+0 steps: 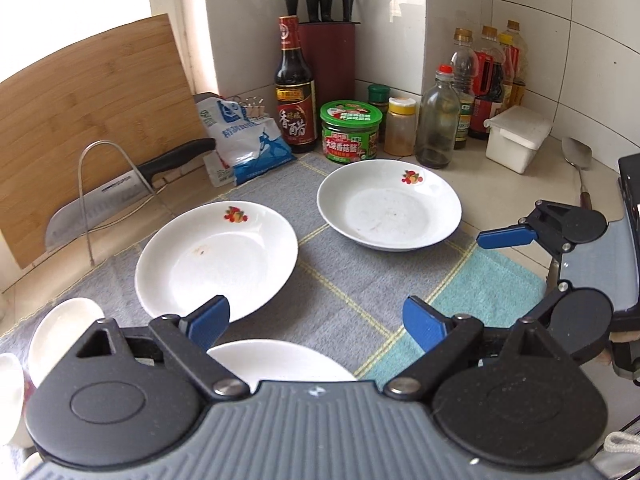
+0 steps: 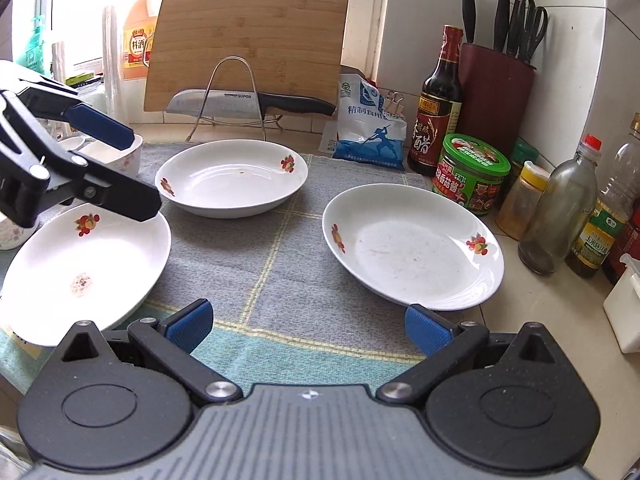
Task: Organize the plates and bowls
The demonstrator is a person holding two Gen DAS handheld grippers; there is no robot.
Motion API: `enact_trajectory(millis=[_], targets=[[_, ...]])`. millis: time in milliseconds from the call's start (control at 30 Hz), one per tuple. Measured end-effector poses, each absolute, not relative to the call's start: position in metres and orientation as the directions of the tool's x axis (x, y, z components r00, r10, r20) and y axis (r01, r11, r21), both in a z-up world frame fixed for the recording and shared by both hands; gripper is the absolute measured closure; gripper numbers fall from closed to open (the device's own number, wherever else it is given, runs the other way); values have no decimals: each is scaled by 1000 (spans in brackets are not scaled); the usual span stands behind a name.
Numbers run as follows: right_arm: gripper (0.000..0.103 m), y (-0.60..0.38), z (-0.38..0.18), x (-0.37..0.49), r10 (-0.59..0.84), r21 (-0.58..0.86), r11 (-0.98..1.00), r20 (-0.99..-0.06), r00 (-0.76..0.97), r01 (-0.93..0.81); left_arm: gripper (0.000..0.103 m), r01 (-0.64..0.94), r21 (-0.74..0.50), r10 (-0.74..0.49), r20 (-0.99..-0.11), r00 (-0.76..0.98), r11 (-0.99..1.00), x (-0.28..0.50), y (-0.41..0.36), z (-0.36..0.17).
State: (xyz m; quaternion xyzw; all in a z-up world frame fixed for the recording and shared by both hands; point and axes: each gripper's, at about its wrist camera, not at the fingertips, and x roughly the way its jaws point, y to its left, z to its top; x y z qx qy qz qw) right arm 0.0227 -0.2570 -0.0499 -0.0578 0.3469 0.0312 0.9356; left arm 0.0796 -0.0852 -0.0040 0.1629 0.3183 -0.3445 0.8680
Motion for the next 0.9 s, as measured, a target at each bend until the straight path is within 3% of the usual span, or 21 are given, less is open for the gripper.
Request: enact_trajectory(millis=[233, 900], targets=[[0, -224, -45, 11, 7, -102, 990, -654, 757, -97, 7, 638, 72, -451, -647, 615, 767, 50, -36, -10], [0, -150, -40, 9, 20, -107, 987, -669, 743, -123, 7, 627, 8, -414, -744, 524, 779, 16, 55, -78]])
